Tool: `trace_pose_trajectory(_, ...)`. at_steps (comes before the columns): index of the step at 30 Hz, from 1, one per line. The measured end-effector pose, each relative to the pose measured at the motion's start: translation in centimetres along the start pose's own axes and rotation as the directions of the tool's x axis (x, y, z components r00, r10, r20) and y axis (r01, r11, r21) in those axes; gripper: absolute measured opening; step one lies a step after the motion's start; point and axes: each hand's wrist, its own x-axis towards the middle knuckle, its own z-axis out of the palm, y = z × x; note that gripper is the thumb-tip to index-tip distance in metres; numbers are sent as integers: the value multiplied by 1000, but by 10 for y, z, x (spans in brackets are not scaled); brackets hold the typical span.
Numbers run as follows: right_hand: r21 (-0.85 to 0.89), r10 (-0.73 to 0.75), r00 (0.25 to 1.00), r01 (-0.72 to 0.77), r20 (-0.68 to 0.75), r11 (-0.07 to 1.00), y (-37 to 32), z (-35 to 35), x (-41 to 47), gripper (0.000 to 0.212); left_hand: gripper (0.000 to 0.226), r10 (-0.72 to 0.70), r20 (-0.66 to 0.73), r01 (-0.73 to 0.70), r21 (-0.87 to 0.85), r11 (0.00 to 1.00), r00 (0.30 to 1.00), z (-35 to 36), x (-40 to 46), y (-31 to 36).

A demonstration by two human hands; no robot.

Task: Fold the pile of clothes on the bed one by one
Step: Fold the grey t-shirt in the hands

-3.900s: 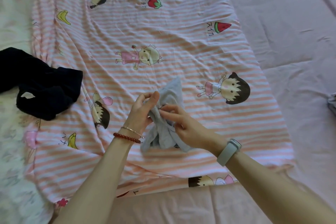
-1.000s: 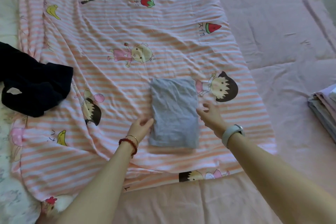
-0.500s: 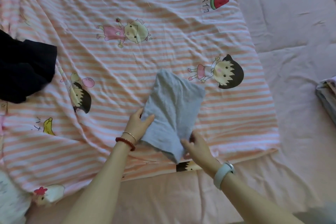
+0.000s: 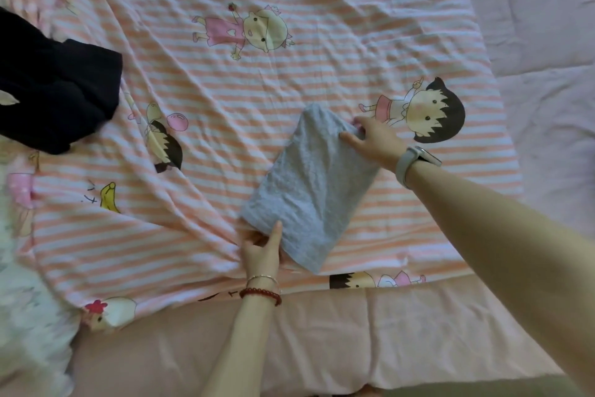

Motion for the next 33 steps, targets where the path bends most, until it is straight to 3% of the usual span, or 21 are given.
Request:
trace_pose_trajectory(5,334,68,996,-86,66,939,-12,-1,-25,16,46,124,26,-122,-57,991,992,21,-2,3)
trace_pose_trajectory(7,445,113,994,-107,13,889,-7,-4,-45,9,39,191,20,-190,-38,981,981,25,-6,5)
trace_pose_trajectory(9,518,165,984,-110,-61,848,0,-6,-70,14,35,267,51,-266,-31,964,962,24,-8,8)
trace_pose_trajectory(12,611,282,949,-141,-141,779,18,-5,-118,14,45,398,154,-404,9,915,904,14,-23,18)
trace_pose_trajectory(16,729,454,873,-195,-175,656,36,2,-188,14,41,462,308,-503,64,862,832,1,-56,20)
trace_pose_trajectory(18,786,519,829,-174,-209,594,36,0,-228,5,35,457,364,-512,67,856,812,-3,-81,19)
trace_pose_trajectory(24,902,713,653,-108,-253,419,43,-22,-326,14,30,464,521,-564,41,825,717,9,-154,18)
trace_pose_trajectory(33,893,778,479,28,-406,449,110,-100,-403,20,23,484,692,-681,15,732,536,105,-257,32)
